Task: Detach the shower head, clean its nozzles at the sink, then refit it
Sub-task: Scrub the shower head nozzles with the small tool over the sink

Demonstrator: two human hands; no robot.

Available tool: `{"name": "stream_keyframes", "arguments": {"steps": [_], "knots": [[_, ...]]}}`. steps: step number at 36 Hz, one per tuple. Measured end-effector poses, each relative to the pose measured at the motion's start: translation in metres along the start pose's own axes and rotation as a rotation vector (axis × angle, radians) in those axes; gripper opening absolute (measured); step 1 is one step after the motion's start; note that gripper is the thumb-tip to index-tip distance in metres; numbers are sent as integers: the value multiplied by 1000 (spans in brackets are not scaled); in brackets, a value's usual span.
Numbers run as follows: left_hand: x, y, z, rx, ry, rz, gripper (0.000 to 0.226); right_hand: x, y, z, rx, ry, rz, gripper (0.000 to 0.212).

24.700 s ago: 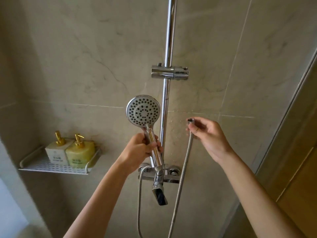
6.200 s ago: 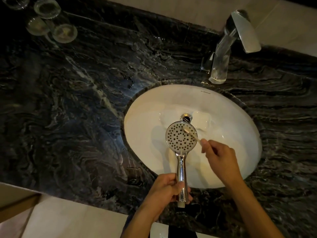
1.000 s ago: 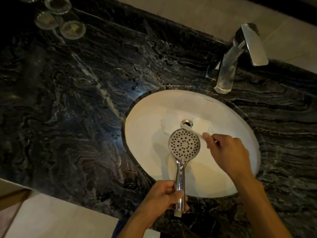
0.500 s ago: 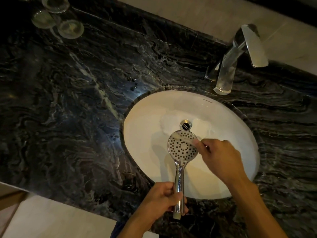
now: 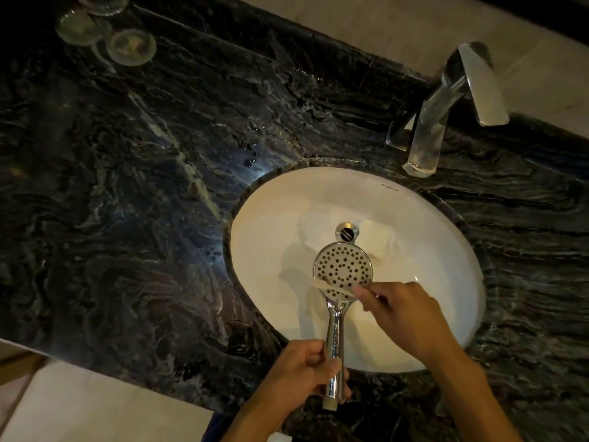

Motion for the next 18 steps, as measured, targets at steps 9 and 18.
{"name": "stream_keyframes", "arguments": {"steps": [9,18], "knots": [[3,-3,1,-21,-9,39,9,30,25,9,-29,294,75,44],[4,-5,4,19,-5,25,13,7,21,10,-1,90,152,51]]}}
Point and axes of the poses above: each hand's wrist, its own z-axis towards the middle knuckle, its own x-axis out of the back of the hand, y = z × x, the point moved 6 cm from there along z, towards the middle knuckle
